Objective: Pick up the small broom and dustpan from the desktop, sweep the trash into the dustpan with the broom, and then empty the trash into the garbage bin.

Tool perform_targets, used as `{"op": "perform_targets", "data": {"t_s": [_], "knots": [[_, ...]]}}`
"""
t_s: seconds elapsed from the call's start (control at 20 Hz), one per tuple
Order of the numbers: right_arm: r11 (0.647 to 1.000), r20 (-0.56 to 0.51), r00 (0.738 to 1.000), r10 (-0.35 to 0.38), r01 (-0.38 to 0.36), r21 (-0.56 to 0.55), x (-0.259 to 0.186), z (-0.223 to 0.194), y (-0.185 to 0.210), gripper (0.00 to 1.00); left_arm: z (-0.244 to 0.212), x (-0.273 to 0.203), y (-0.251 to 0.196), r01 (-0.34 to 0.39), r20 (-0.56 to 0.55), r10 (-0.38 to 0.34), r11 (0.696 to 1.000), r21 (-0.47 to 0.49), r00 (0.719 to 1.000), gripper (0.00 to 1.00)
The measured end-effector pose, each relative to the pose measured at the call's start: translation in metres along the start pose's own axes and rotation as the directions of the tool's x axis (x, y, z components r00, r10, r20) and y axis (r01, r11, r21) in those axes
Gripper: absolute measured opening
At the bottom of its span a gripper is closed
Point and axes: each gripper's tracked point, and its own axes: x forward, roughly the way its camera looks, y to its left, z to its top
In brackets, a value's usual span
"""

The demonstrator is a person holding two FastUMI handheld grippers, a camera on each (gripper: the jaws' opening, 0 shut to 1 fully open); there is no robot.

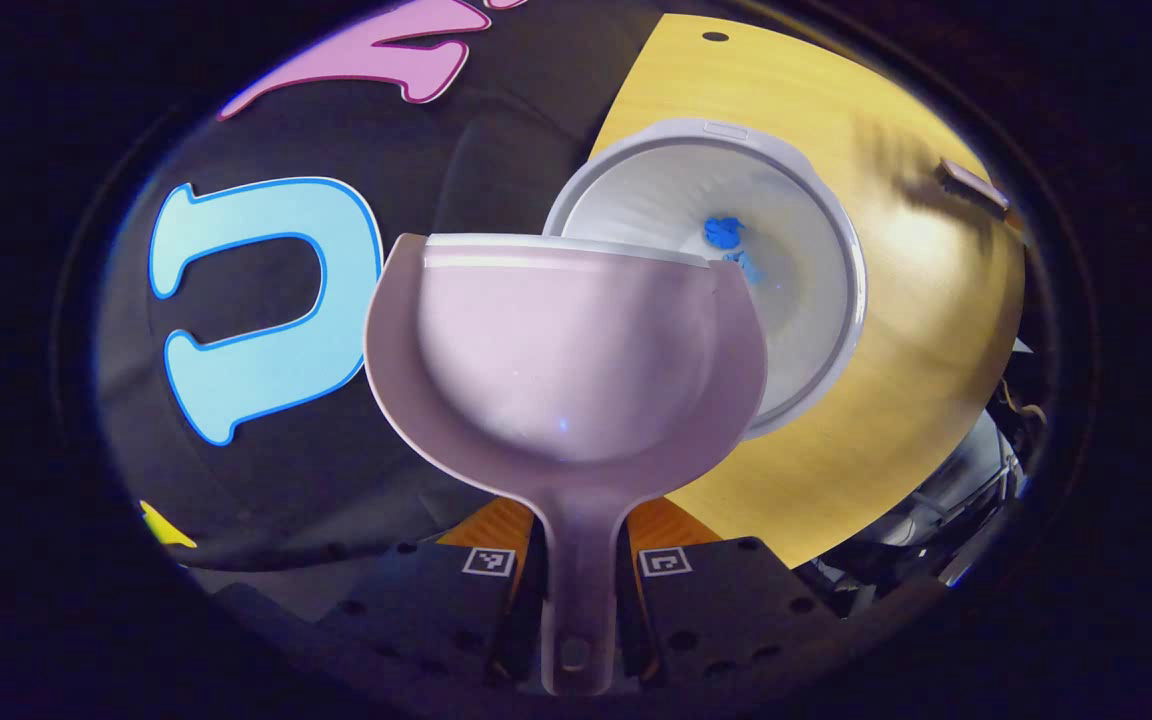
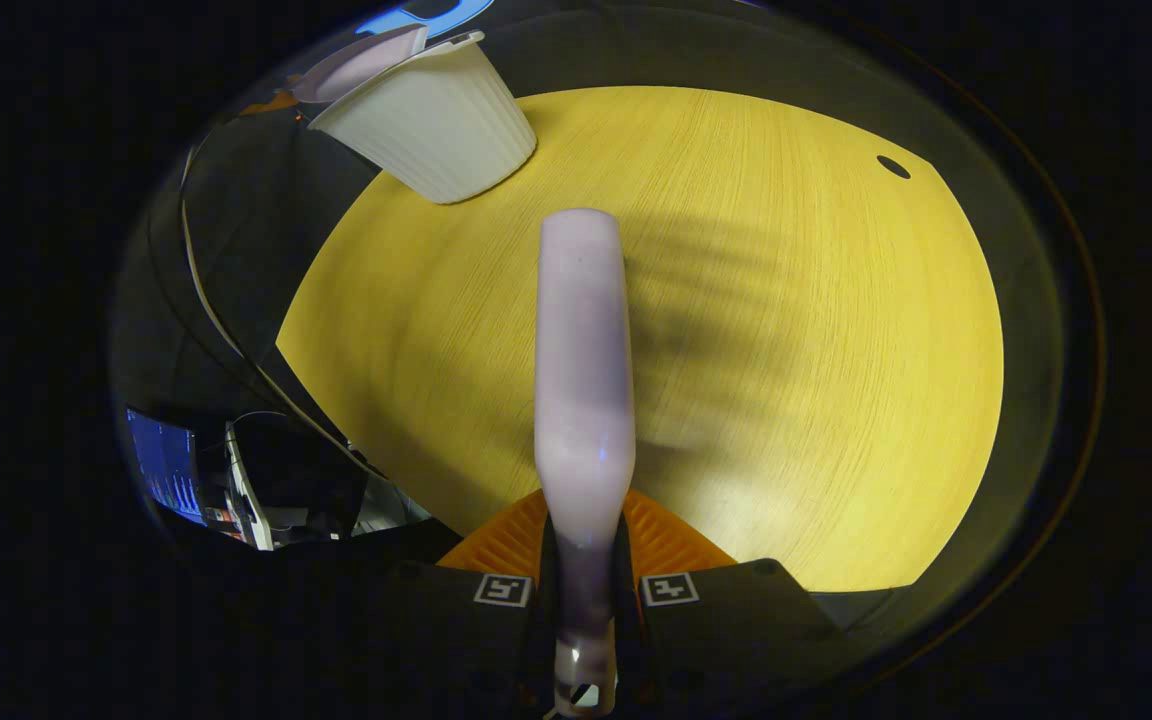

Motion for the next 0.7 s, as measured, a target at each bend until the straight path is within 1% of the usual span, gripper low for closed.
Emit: {"op": "perform_targets", "data": {"t_s": [0.1,0.15,0.25,0.3,0.35,0.4,0.45,0.5,0.55,0.6,0.7], "knots": [[1.000,0.009,1.000,-0.005,0.005,0.006,-0.002,0.002,-0.002,0.26,0.001,-0.008,-0.006,-0.003,0.082,0.011,0.995,-0.097,0.997,0.29],[0.999,0.024,0.999,-0.034,0.034,-0.002,-0.003,0.006,-0.010,0.25,0.002,-0.011,-0.016,0.020,0.128,0.000,0.987,-0.158,0.992,0.29],[0.994,0.039,0.994,-0.107,0.107,-0.005,-0.004,0.011,-0.030,0.26,0.013,-0.023,-0.041,0.092,0.213,-0.035,0.961,-0.261,0.976,0.28],[0.992,0.047,0.991,-0.125,0.125,0.009,-0.005,0.014,-0.036,0.26,0.019,-0.028,-0.052,0.116,0.266,-0.036,0.949,-0.292,0.963,0.29],[0.991,0.056,0.990,-0.130,0.128,0.038,-0.006,0.017,-0.039,0.26,0.028,-0.036,-0.063,0.147,0.327,-0.033,0.933,-0.330,0.944,0.28],[0.990,0.064,0.989,-0.130,0.125,0.071,-0.008,0.020,-0.042,0.26,0.039,-0.047,-0.083,0.203,0.400,-0.045,0.909,-0.364,0.916,0.29],[0.986,0.074,0.987,-0.140,0.132,0.102,-0.015,0.020,-0.048,0.26,0.058,-0.059,-0.107,0.283,0.470,-0.073,0.874,-0.394,0.880,0.29],[0.982,0.085,0.983,-0.161,0.150,0.118,-0.019,0.021,-0.050,0.26,0.071,-0.072,-0.128,0.349,0.512,-0.104,0.842,-0.411,0.853,0.28],[0.975,0.080,0.978,-0.192,0.182,0.125,-0.020,0.020,-0.054,0.25,0.089,-0.087,-0.156,0.420,0.560,-0.132,0.802,-0.424,0.818,0.28],[0.970,0.076,0.974,-0.215,0.204,0.133,-0.022,0.018,-0.055,0.26,0.106,-0.104,-0.183,0.490,0.611,-0.154,0.758,-0.431,0.776,0.29],[0.960,0.078,0.970,-0.229,0.212,0.184,-0.016,0.016,-0.048,0.26,0.137,-0.119,-0.235,0.604,0.674,-0.203,0.667,-0.436,0.711,0.29]]}}
